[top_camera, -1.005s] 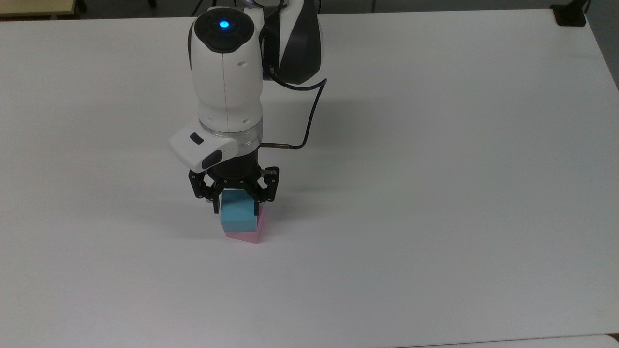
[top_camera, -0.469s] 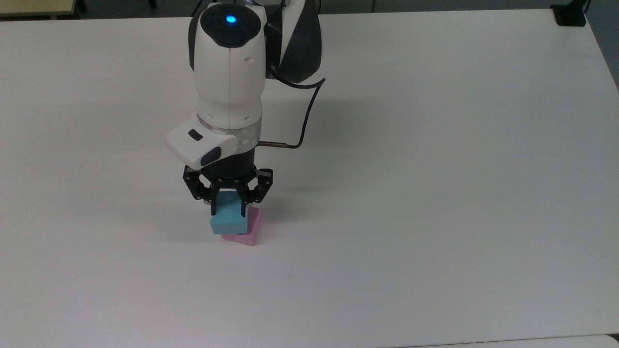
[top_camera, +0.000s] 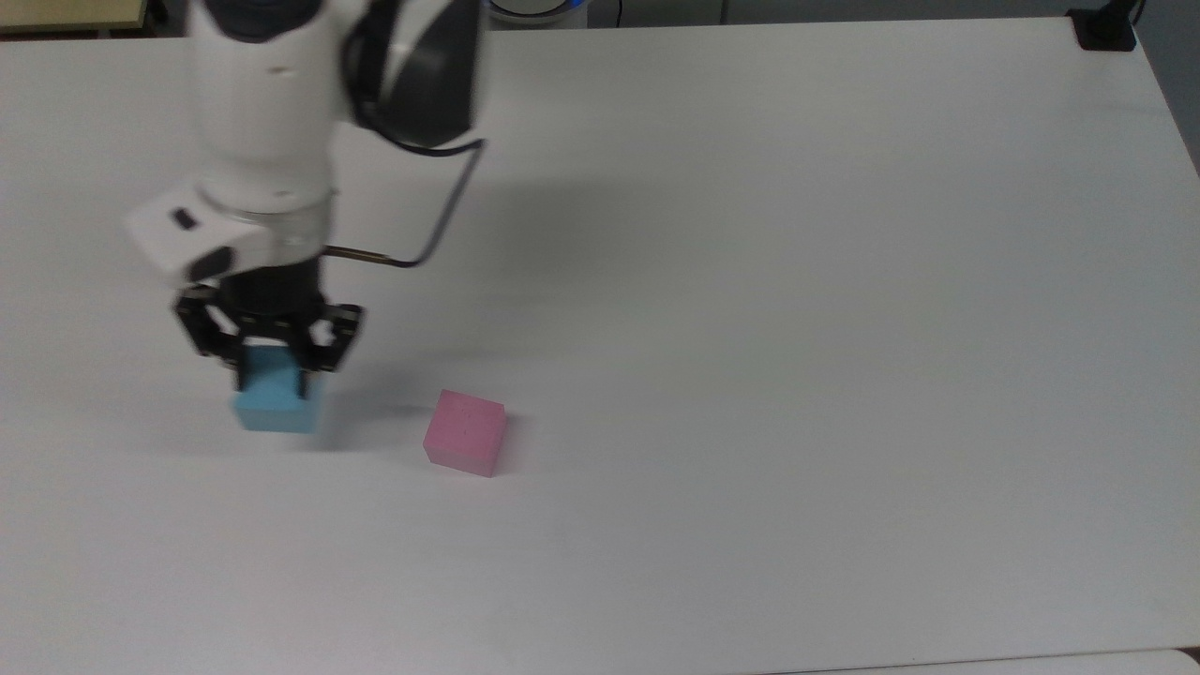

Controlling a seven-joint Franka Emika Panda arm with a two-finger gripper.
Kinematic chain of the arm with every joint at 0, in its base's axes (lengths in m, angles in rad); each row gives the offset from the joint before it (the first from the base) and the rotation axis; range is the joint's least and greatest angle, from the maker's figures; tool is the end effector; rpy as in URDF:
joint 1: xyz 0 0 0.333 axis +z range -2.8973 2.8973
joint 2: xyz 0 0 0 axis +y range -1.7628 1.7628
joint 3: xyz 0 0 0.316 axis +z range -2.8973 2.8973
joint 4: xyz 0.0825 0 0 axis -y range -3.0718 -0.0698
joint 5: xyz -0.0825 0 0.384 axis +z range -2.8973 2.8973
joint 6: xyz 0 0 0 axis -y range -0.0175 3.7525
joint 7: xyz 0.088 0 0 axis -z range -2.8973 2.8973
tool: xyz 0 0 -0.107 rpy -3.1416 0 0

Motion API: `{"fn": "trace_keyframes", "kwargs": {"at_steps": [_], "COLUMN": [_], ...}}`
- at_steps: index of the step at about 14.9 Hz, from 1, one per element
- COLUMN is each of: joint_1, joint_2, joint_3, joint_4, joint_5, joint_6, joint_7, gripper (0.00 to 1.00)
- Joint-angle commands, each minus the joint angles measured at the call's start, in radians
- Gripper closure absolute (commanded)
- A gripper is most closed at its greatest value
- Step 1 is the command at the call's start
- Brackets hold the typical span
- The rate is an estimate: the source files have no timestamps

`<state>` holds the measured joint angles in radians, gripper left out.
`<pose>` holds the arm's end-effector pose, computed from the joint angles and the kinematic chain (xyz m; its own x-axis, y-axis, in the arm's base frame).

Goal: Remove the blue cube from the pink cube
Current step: 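Lift the blue cube off the pink cube and carry it aside, then lower the blue cube onto the table and open the gripper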

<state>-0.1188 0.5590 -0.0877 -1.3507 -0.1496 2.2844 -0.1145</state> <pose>0.7345 -0.1421 0.4415 0.9421 0.0455 0.3322 -0.0326 -0.9736 0.2259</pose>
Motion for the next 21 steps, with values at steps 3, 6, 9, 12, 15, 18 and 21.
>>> {"fn": "trace_keyframes", "kwargs": {"at_steps": [3, 6, 9, 12, 15, 18, 21], "joint_1": [-0.133, -0.148, -0.147, -0.142, -0.139, -0.136, -0.104], "joint_2": [0.102, 0.174, 0.199, 0.200, 0.185, 0.098, -0.129], "joint_3": [-0.004, -0.004, -0.003, -0.003, -0.006, -0.006, 0.005], "joint_4": [0.004, 0.036, 0.047, 0.042, 0.041, 0.021, -0.088], "joint_5": [0.025, 0.025, 0.025, 0.030, 0.033, 0.059, 0.090], "joint_6": [0.144, 0.150, 0.150, 0.196, 0.198, 0.163, -0.079], "joint_7": [-0.132, -0.168, -0.160, -0.137, -0.122, -0.120, -0.091], "gripper": [0.66, 0.62, 0.57, 0.09, 0.00, 0.00, 0.00]}}
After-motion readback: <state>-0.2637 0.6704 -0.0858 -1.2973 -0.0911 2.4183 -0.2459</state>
